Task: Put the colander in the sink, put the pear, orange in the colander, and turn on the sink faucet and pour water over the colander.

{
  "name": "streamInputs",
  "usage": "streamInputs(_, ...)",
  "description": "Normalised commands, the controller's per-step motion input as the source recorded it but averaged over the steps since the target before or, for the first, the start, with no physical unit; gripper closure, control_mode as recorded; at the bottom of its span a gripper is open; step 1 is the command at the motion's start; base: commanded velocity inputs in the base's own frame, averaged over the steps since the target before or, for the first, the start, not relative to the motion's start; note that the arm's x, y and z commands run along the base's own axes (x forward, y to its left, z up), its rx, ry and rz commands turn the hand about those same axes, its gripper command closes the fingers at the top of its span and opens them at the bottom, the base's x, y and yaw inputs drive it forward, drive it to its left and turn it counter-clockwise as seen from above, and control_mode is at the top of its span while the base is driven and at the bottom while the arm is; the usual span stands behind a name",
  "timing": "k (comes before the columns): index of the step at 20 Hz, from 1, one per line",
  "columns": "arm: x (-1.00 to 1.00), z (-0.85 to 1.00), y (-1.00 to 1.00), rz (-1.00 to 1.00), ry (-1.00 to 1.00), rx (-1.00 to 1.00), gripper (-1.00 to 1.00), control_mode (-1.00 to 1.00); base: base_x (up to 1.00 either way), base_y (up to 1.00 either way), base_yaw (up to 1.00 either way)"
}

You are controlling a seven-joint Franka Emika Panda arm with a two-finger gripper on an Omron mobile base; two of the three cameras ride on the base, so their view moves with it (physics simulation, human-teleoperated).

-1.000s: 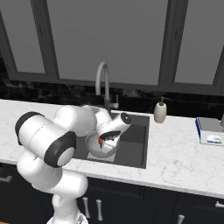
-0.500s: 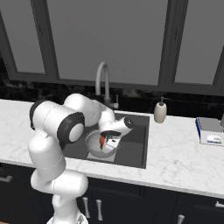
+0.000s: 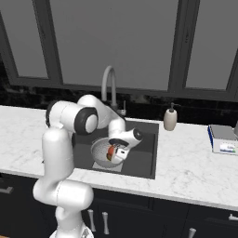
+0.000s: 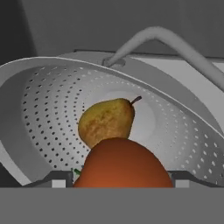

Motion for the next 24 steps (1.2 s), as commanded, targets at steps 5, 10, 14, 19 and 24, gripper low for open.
streamInputs(5, 0.29, -0.41, -0.01, 0.0, 0.0, 0.0, 1.0, -1.0, 0.0, 0.0, 0.0)
streamInputs(10, 0.09, -0.13, 0.01, 0.0, -0.01, 0.0, -1.0, -1.0, 0.0, 0.0, 0.0)
streamInputs(14, 0.0, 0.0, 0.01, 0.0, -0.06, 0.0, -1.0, -1.0, 0.0, 0.0, 0.0)
streamInputs(19, -0.02, 0.0, 0.0, 0.0, -0.07, 0.01, -1.0, -1.0, 0.0, 0.0, 0.0)
streamInputs(24, -0.3, 0.21, 0.0, 0.0, -0.15, 0.07, -1.0, -1.0, 0.0, 0.0, 0.0)
